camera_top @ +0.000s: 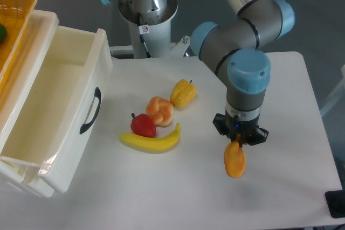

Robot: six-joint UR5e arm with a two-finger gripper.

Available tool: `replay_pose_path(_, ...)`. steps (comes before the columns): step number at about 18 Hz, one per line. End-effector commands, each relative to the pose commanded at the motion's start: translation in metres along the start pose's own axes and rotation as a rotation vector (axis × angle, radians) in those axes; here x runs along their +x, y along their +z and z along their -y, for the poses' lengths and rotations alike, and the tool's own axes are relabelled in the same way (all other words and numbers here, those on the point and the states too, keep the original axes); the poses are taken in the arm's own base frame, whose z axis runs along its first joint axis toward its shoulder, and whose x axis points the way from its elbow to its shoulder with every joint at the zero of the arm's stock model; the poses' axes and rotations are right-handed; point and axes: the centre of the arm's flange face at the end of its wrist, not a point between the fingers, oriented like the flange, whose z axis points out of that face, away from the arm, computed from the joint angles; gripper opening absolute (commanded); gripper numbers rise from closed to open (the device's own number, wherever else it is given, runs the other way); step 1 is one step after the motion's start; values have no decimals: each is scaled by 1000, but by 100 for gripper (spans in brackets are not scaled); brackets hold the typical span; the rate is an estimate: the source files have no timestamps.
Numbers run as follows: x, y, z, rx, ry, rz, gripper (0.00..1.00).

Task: Pick up the long bread
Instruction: 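Lift the gripped bread loaf up off the table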

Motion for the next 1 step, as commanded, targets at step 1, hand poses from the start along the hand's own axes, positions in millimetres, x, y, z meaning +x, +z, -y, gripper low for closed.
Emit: replay_pose_path(1,1,-2,-1,-1,11,-1,2)
